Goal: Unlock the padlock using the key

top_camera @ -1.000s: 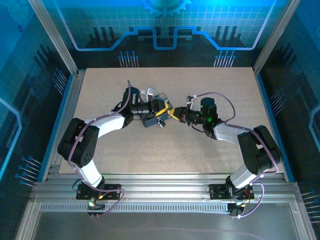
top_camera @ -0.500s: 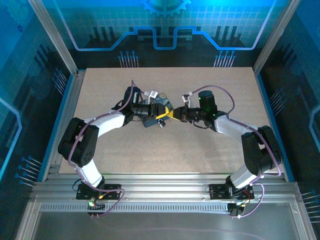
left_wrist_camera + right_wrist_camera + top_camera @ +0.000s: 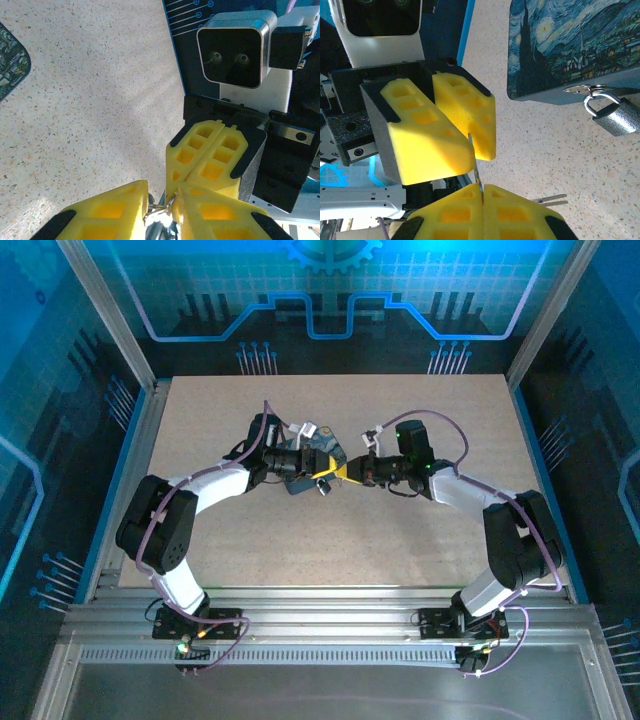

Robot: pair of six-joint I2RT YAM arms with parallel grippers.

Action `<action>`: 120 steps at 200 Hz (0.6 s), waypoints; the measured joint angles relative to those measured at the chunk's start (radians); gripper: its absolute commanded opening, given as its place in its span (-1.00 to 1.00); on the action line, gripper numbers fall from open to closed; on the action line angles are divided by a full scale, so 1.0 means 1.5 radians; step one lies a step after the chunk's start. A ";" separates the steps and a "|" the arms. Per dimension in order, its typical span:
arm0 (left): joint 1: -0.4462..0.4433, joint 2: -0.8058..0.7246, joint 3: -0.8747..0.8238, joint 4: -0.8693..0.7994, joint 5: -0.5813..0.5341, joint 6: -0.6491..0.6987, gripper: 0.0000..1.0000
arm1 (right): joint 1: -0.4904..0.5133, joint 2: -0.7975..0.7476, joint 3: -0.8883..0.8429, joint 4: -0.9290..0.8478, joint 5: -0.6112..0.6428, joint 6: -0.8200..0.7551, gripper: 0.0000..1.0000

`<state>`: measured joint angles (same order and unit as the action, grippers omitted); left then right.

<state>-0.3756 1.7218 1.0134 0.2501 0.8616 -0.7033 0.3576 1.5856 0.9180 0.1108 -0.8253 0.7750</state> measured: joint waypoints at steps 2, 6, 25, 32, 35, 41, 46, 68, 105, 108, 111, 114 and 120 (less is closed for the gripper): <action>0.000 0.000 0.000 -0.001 0.000 0.000 -0.68 | 0.000 0.000 0.000 -0.001 0.000 -0.001 -1.00; 0.000 0.000 0.000 -0.001 0.000 0.000 -0.69 | 0.000 0.001 0.002 -0.003 -0.001 -0.002 -1.00; 0.001 0.000 0.000 -0.002 0.000 0.000 -0.80 | 0.000 0.005 0.007 -0.008 -0.004 -0.007 -1.00; 0.001 0.000 0.000 -0.002 0.001 0.000 -0.87 | 0.000 0.007 0.007 -0.011 -0.004 -0.009 -1.00; 0.001 0.000 0.000 -0.002 0.001 0.000 -0.90 | 0.000 0.008 0.007 -0.013 -0.004 -0.009 -1.00; 0.001 0.000 0.000 -0.001 0.003 0.000 -0.96 | 0.000 0.010 0.008 -0.017 -0.004 -0.011 -1.00; 0.001 0.000 0.000 -0.001 0.003 0.001 -1.00 | 0.000 0.012 0.008 -0.019 -0.004 -0.012 -1.00; 0.001 0.000 0.000 -0.004 0.003 0.002 -1.00 | -0.001 0.014 0.009 -0.022 -0.005 -0.012 -0.94; 0.001 0.000 0.000 0.009 -0.002 -0.003 -1.00 | -0.005 0.014 0.009 -0.003 -0.009 0.012 -0.58; 0.000 0.000 0.000 0.011 -0.003 -0.003 -1.00 | -0.005 0.014 0.008 0.003 -0.010 0.012 -0.58; 0.000 0.000 0.000 0.013 -0.003 -0.005 -1.00 | -0.006 0.014 0.007 0.008 -0.010 0.020 -0.57; 0.000 0.000 -0.001 0.014 -0.005 -0.007 -1.00 | -0.007 0.014 0.006 0.014 -0.010 0.020 -0.56; 0.001 0.000 -0.001 0.020 -0.006 -0.013 -1.00 | -0.007 0.014 0.002 0.026 -0.010 0.027 -0.56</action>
<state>-0.3748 1.7218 1.0126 0.2794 0.8524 -0.7227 0.3470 1.6066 0.9215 0.1501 -0.8410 0.8158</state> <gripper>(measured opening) 0.048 0.210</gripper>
